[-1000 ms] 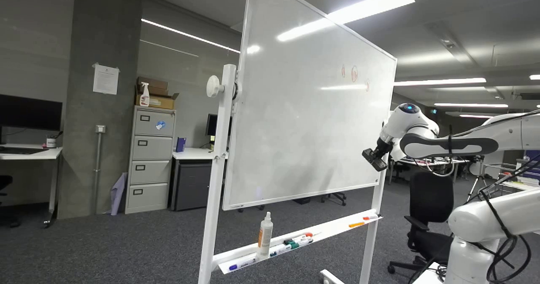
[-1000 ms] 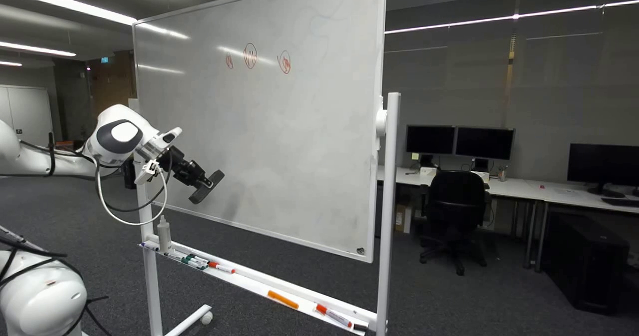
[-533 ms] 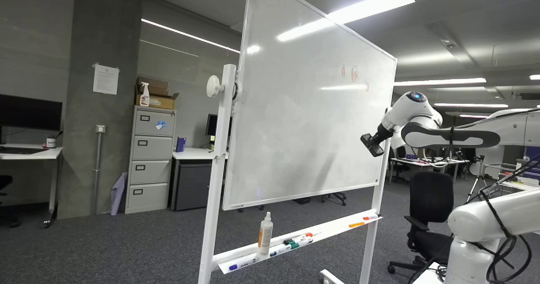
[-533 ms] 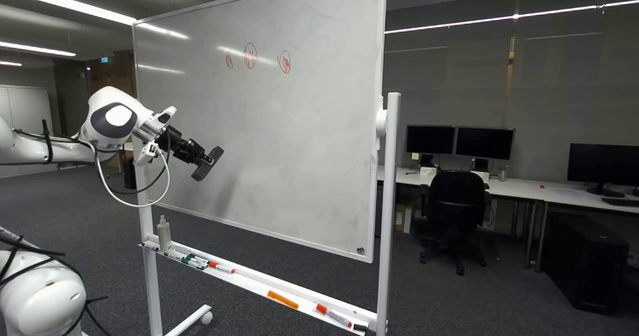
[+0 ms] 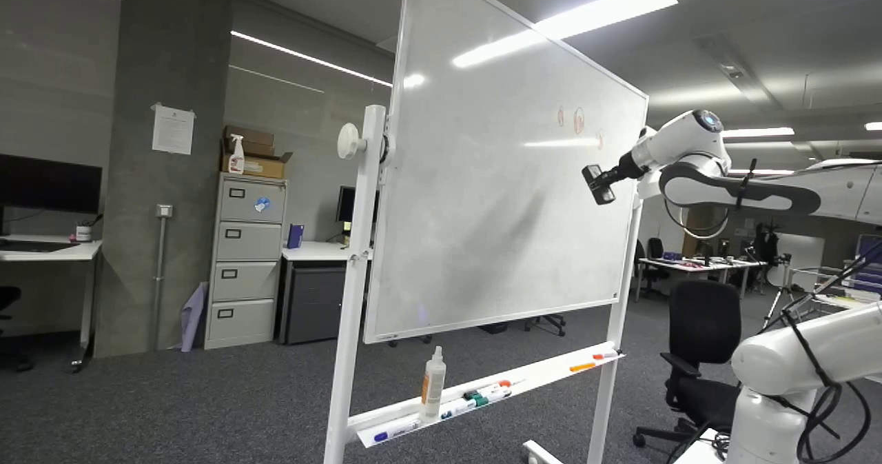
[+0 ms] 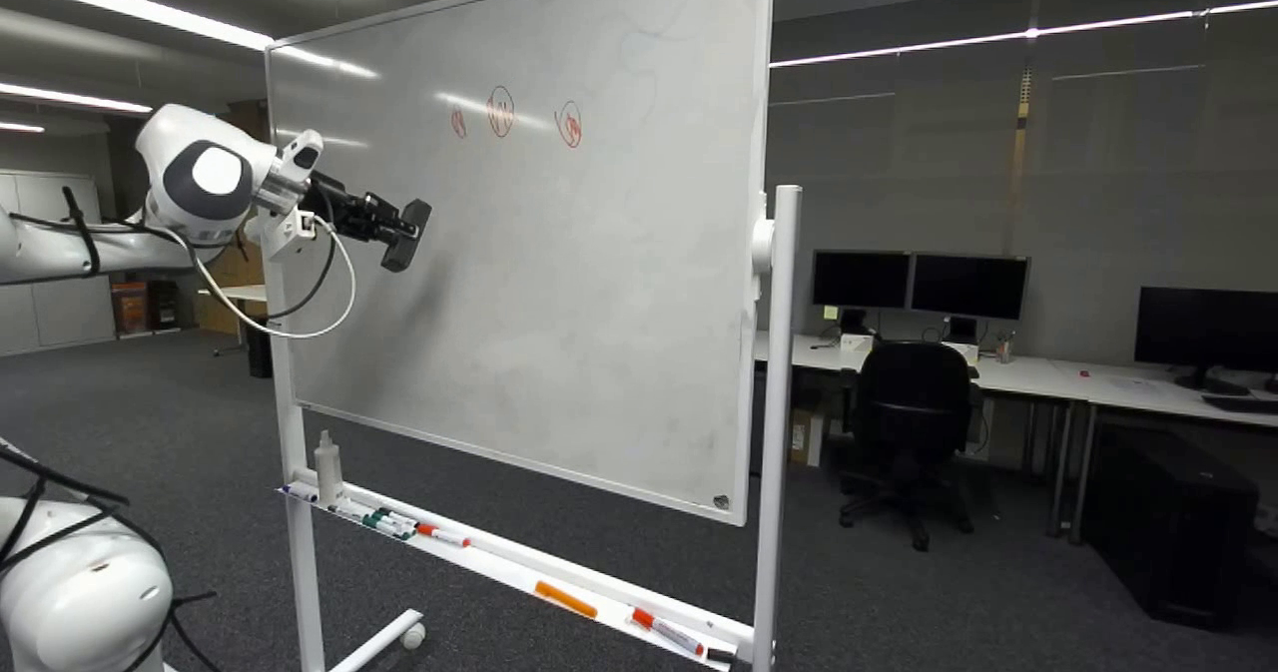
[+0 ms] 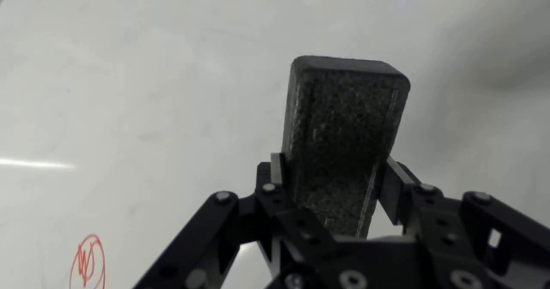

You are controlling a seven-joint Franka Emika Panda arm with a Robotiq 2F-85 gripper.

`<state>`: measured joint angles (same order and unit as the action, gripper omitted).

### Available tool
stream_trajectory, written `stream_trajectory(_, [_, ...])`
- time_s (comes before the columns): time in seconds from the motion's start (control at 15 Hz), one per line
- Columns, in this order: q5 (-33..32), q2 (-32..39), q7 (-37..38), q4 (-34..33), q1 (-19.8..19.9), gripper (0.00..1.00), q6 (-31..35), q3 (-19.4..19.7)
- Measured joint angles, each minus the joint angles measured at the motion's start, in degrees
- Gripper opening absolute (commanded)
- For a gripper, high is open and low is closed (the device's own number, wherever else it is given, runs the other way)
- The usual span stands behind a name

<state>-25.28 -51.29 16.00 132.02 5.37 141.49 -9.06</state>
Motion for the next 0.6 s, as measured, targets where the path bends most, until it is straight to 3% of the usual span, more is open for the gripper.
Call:
stream_trajectory(0.4, [2.05,4.74,-3.08,-11.62,0.15,0.31,5.09,0.80])
stream_trajectory(0.47, [2.30,5.32,-3.72,-13.16,0.16,0.56,5.68,1.21])
stream_trajectory(0.6, [3.48,6.17,-5.83,-14.96,-0.03,0.56,7.22,2.34])
